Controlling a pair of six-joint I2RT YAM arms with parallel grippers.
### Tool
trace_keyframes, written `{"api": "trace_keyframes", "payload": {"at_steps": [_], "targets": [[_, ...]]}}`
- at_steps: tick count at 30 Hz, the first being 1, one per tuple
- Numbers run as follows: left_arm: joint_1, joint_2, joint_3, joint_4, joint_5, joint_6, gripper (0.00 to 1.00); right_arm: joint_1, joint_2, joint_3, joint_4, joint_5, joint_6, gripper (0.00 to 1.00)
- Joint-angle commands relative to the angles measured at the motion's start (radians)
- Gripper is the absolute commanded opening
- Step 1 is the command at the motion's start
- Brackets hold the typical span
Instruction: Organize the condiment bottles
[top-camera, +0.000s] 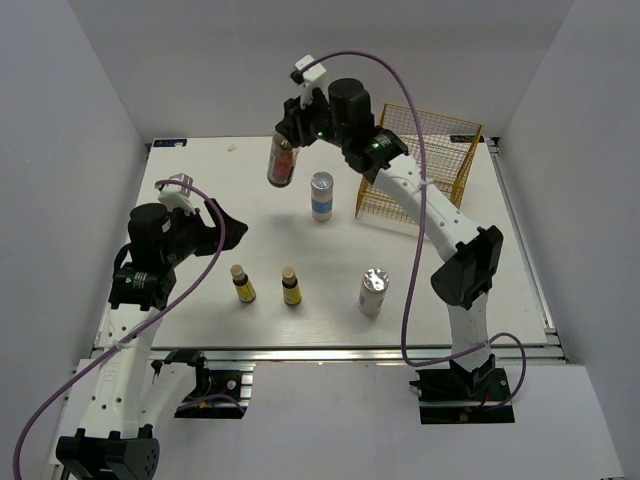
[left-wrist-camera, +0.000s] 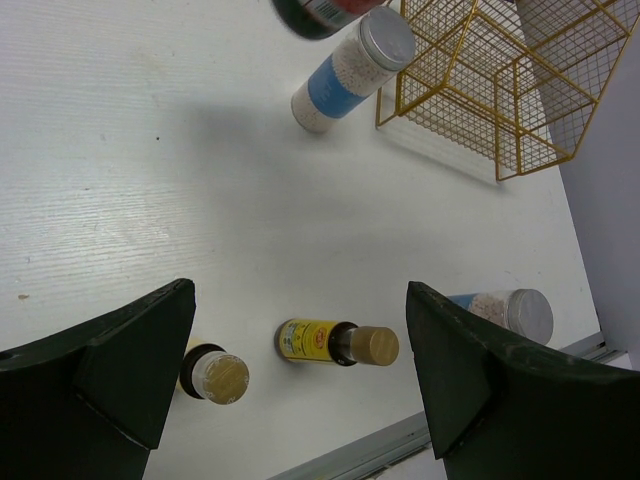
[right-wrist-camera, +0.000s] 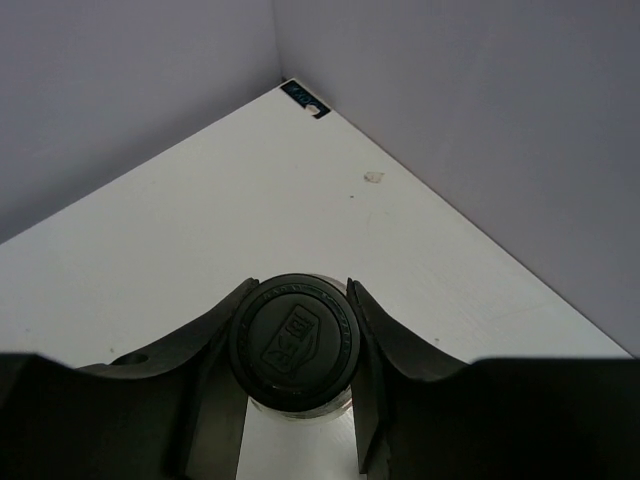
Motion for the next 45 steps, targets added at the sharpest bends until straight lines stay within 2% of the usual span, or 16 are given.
{"api": "trace_keyframes", "payload": {"at_steps": [1,16,28,45], "targets": [[-0.001,-0.015,-0.015,0.025,0.01,-0.006,0.95,-0.075,-0.117,0.088,0.16,0.06,0.014,0.0],[-0.001,0.005,-0.053,0.091,0.048,-0.018,0.95,-0.372,-0.258,0.117,0.107,0.081,-0.014,0.0],[0.0,0.022,-0.067,0.116,0.068,-0.015,0.95,-0.576,-0.315,0.039,0.087,0.104,-0.029,0.0],[-0.001,0.041,-0.084,0.139,0.082,-0.017,0.95,-0.74,-0.279,-0.058,0.057,0.081,-0.02,0.0]]}}
